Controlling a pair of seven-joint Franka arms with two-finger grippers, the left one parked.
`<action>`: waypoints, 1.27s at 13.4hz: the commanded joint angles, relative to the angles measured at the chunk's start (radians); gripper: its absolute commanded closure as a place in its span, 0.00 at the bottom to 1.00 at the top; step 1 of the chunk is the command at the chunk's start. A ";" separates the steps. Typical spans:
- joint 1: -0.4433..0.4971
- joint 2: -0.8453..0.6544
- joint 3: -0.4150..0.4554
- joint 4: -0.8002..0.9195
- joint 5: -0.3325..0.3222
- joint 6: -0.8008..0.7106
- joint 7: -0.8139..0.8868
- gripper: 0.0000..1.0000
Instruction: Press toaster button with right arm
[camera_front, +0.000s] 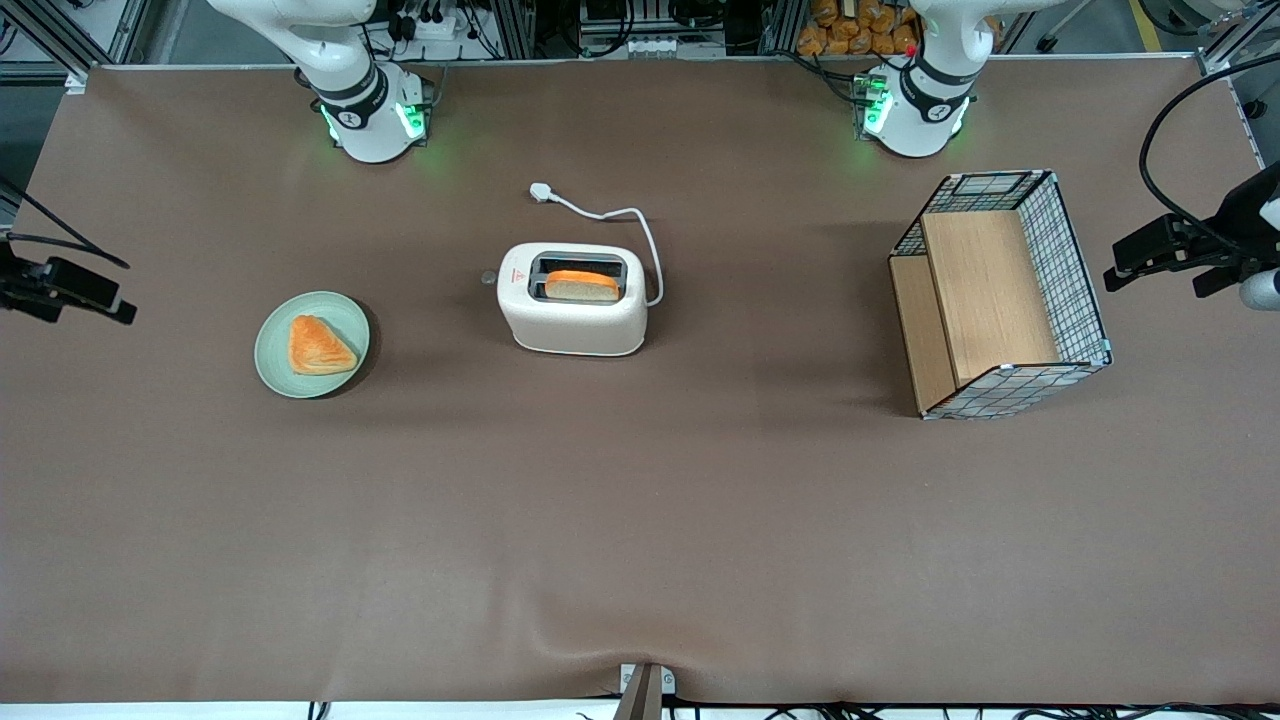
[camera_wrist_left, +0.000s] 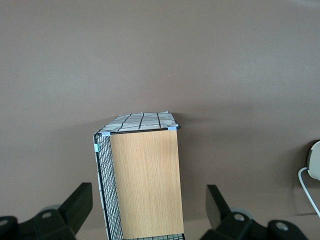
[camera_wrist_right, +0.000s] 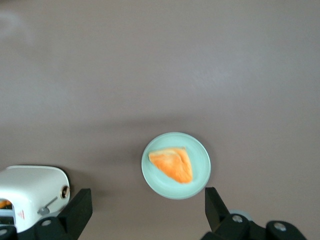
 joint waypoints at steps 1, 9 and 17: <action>0.009 -0.005 0.008 0.033 -0.037 -0.089 0.066 0.00; 0.060 -0.127 0.005 -0.056 -0.083 -0.128 0.066 0.00; 0.044 -0.119 -0.001 -0.030 -0.088 -0.133 0.068 0.00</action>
